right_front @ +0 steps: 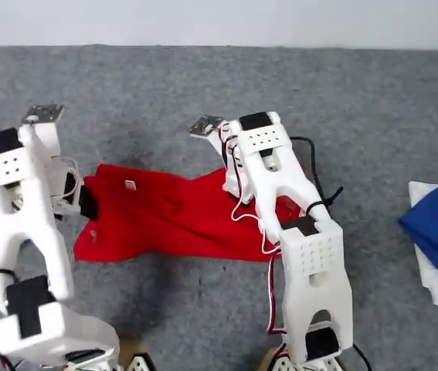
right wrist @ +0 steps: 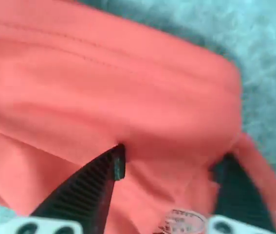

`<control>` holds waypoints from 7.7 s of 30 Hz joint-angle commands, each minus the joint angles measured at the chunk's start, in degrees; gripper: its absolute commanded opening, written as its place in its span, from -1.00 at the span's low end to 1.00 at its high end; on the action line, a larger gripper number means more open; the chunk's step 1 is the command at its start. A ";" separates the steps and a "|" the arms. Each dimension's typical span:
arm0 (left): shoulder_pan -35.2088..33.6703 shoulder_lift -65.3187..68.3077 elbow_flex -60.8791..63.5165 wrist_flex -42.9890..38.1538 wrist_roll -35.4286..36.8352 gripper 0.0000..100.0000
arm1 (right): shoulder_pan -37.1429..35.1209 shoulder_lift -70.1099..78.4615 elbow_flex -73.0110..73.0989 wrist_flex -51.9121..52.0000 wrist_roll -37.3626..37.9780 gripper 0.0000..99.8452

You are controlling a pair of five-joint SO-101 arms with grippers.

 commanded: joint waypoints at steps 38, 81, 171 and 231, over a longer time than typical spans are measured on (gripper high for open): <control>-0.26 -6.59 10.59 1.49 -1.76 -0.54 | -0.04 1.80 -16.44 5.23 0.88 -0.35; -0.26 -6.51 15.08 1.32 -1.76 -0.54 | -1.63 11.47 -35.96 12.79 0.62 -0.47; 0.00 -6.59 15.34 1.49 -1.67 -0.54 | 18.15 13.14 -42.20 14.99 4.13 -0.37; -0.26 -6.59 18.07 1.49 -1.76 -0.54 | 7.60 -41.89 40.09 1.45 21.36 -0.97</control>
